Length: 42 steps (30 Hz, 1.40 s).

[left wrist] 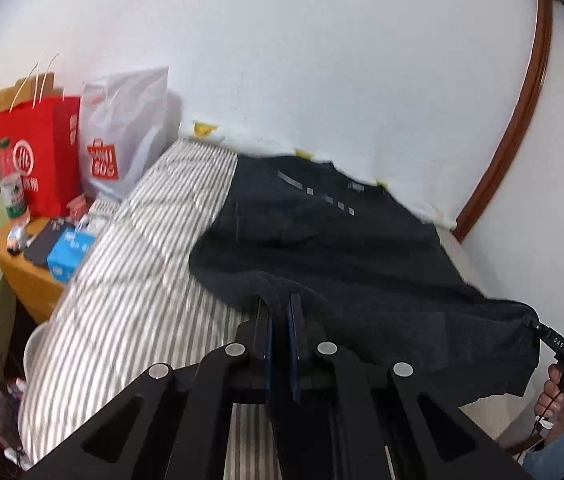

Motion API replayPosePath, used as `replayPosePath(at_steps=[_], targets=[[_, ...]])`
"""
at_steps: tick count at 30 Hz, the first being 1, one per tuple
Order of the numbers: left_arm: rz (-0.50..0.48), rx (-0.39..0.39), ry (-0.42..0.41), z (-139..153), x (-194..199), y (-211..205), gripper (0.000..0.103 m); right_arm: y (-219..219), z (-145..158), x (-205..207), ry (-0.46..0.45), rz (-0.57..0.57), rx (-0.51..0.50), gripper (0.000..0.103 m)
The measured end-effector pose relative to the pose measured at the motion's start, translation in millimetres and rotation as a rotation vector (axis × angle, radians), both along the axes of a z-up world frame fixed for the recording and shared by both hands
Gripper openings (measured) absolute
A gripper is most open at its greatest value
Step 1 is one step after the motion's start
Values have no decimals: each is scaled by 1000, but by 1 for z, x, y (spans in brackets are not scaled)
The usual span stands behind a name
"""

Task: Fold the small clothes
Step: 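Grasp the sweatshirt hem with both tools side by side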

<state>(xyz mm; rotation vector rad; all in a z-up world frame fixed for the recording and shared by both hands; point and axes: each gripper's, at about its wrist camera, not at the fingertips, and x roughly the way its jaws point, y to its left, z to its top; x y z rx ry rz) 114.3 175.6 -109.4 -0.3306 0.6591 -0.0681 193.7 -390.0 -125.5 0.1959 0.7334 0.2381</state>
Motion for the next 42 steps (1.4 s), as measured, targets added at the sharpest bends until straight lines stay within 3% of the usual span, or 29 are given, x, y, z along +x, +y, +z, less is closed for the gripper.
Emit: replayPosePath(at_steps=[7,12,24,33,42], targets=[[25,-6,-38,19,60,5,7,6,24,55,-55,-3,-1,11],[44,11,-32,17,112,5,7,14,27,104,-60,-4,-21,11],[67,30,81,-27,220,9,7,29,-23,209,29,1,-48,11],[64,47,159,-58,250,11,7,36,-61,253,96,7,-91,11],[62,65,188,-66,256,9,10,43,-88,272,153,-12,-164,11]])
